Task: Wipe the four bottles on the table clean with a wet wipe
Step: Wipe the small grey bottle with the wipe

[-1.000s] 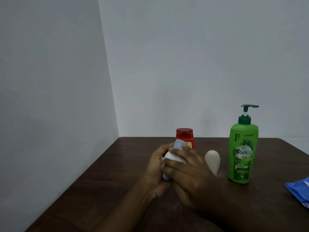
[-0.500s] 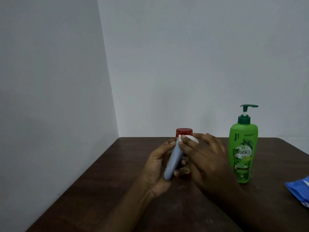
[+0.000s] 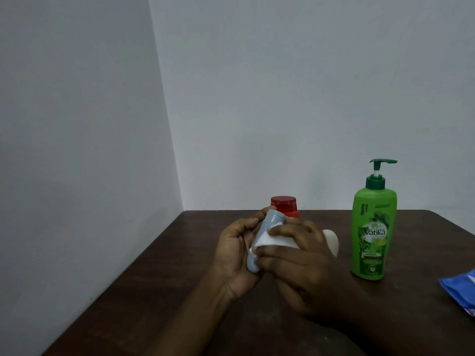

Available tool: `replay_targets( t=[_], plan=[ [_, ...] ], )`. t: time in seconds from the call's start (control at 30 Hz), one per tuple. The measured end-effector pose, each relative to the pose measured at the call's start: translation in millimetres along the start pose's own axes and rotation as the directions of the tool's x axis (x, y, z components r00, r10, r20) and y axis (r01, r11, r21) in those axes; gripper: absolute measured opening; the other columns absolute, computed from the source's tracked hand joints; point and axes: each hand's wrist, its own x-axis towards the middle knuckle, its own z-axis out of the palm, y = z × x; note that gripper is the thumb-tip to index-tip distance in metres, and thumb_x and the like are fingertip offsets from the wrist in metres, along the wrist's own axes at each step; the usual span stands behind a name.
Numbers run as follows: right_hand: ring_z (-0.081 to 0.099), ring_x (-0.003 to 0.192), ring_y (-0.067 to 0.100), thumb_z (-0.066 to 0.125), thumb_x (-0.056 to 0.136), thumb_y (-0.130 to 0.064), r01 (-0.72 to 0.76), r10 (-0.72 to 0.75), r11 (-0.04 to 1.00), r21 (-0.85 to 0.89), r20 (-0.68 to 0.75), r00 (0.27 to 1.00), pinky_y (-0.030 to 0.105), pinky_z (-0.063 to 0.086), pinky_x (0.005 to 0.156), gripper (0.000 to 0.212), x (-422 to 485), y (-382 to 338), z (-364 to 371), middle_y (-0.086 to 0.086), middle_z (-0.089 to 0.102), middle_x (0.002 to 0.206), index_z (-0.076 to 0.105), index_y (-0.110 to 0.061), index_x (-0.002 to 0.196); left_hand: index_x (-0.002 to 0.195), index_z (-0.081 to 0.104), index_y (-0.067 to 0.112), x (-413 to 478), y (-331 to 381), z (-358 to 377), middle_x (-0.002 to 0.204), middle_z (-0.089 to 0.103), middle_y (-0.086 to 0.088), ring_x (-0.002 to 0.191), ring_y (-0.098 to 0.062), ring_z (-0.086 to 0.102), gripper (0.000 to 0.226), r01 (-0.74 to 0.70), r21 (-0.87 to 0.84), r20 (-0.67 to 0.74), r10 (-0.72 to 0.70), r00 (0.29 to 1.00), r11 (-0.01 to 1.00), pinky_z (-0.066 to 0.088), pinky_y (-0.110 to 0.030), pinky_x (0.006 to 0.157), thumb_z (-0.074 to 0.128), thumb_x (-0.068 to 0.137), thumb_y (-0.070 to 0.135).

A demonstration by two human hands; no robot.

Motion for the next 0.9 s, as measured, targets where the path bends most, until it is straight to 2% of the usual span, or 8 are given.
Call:
replay_targets(
  t=[0.07,0.13,0.23,0.4,0.53,0.57,0.73,0.9],
  plan=[
    [0.060,0.120,0.029,0.058,0.091,-0.015,-0.065,0.062,0.994,-0.093,-0.027,0.998,0.055,0.036,0.108,0.031,0,9,-1,-0.009,0.069,0.131,0.078,-0.019,0.113,0.115,0.075,0.011,0,0,-1,0.100,0.073,-0.013,0.073,-0.024,0.067,0.032,-0.004,0.068,-0.010,0.005,1.000,0.998,0.055,-0.031,0.054,0.051,0.095,0.016],
    [0.060,0.120,0.031,0.053,0.091,-0.016,-0.136,0.126,0.974,-0.183,-0.063,0.990,0.056,0.036,0.107,0.036,0,15,-3,-0.007,0.066,0.136,0.076,-0.019,0.118,0.118,0.078,0.016,0,-2,-2,0.098,0.072,-0.010,0.069,-0.021,0.063,0.034,-0.012,0.136,-0.027,0.015,1.000,0.991,0.045,-0.027,0.047,0.053,0.094,0.019],
    [0.057,0.122,0.031,0.046,0.092,-0.019,-0.223,0.202,0.949,-0.224,-0.114,0.973,0.056,0.036,0.103,0.040,1,15,-4,-0.005,0.065,0.138,0.076,-0.017,0.119,0.116,0.078,0.012,-2,-3,-4,0.100,0.070,-0.011,0.076,-0.022,0.063,0.035,0.013,0.114,-0.003,-0.013,1.000,0.993,0.044,-0.028,0.050,0.054,0.092,0.021],
    [0.053,0.126,0.028,0.048,0.088,-0.012,-0.224,0.206,0.946,-0.233,-0.099,0.973,0.054,0.036,0.104,0.045,1,10,-1,-0.005,0.060,0.144,0.072,-0.015,0.127,0.137,0.066,0.008,-4,1,-5,0.124,0.067,-0.012,0.094,-0.023,0.063,0.057,-0.014,0.062,0.083,0.008,0.997,0.998,0.043,-0.031,0.064,0.049,0.094,0.040],
    [0.056,0.123,0.031,0.054,0.086,-0.010,-0.169,0.160,0.963,-0.210,-0.061,0.985,0.051,0.035,0.102,0.042,-1,8,6,-0.002,0.062,0.142,0.074,-0.014,0.123,0.139,0.065,0.008,-6,5,-6,0.143,0.061,-0.019,0.116,-0.033,0.060,0.060,-0.017,-0.018,0.062,0.018,0.998,1.000,0.042,-0.042,0.109,0.049,0.095,0.046],
    [0.057,0.124,0.032,0.055,0.087,-0.011,-0.151,0.145,0.968,-0.199,-0.045,0.988,0.051,0.035,0.102,0.041,-2,7,9,-0.001,0.063,0.141,0.074,-0.015,0.122,0.137,0.066,0.006,-6,6,-7,0.145,0.059,-0.021,0.118,-0.035,0.060,0.060,-0.022,-0.044,0.055,0.024,0.998,0.999,0.040,-0.045,0.113,0.049,0.096,0.046],
    [0.047,0.133,0.026,0.053,0.094,-0.019,0.003,0.005,0.995,-0.103,0.081,0.997,0.053,0.034,0.108,0.038,-5,-6,17,-0.003,0.064,0.141,0.073,-0.019,0.126,0.135,0.065,-0.003,-6,6,-7,0.139,0.061,-0.028,0.111,-0.044,0.068,0.066,-0.020,-0.120,0.034,0.025,0.999,0.993,0.054,-0.054,0.098,0.051,0.095,0.048],
    [0.045,0.135,0.026,0.042,0.105,-0.027,0.096,-0.083,0.987,-0.130,0.102,0.991,0.054,0.030,0.111,0.038,-5,-12,22,-0.004,0.066,0.138,0.074,-0.023,0.124,0.128,0.070,-0.002,-5,4,-9,0.135,0.065,-0.024,0.107,-0.040,0.069,0.065,-0.038,-0.101,0.038,0.042,0.998,0.994,0.056,-0.048,0.095,0.053,0.092,0.050]
  ],
)
